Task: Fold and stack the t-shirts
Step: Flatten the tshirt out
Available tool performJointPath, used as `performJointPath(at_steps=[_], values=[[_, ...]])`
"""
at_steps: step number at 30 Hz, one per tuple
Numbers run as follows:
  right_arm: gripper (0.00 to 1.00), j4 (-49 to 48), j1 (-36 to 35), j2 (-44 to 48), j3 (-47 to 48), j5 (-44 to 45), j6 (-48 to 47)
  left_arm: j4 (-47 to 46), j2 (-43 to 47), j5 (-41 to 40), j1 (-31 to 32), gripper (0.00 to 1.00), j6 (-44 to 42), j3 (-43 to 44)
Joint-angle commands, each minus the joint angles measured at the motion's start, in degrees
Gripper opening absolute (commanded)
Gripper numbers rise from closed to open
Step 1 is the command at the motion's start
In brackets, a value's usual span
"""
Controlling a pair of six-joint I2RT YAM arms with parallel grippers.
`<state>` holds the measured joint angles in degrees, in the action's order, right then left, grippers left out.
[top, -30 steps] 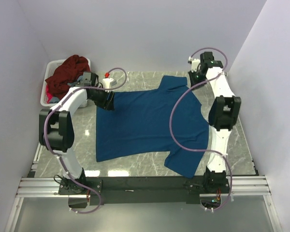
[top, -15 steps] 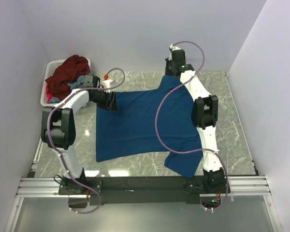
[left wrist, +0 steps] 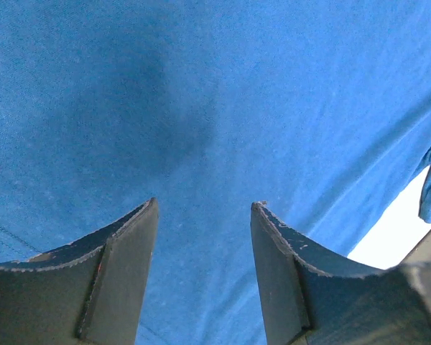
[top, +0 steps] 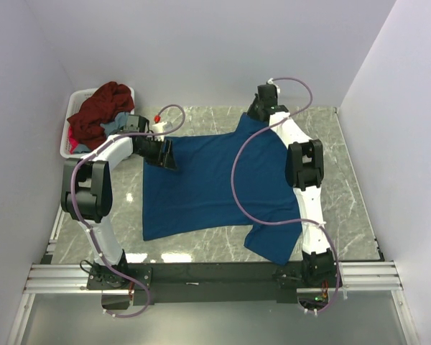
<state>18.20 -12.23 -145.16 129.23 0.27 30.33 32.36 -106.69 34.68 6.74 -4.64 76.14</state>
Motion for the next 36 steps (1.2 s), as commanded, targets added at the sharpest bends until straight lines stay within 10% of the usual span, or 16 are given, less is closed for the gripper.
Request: performJointPath(at_steps=[1,27,36], values=[[0.0,-4.22,0.54,-0.12,-1.96,-0.1,13.77,-0.28,3.42,1.71,0.2,0.6,1.56,0.06],[0.0,-16.44,-0.34,-8.2,-6.1,-16.97,46.57,3.15,5.71,3.38,0.2,0.6,6.58,3.05],[0.0,-21.54,1.85,-0.84,-5.21,-27.51,28.14,-5.88,-1.9,6.44,1.07,0.59,8.84,15.21]])
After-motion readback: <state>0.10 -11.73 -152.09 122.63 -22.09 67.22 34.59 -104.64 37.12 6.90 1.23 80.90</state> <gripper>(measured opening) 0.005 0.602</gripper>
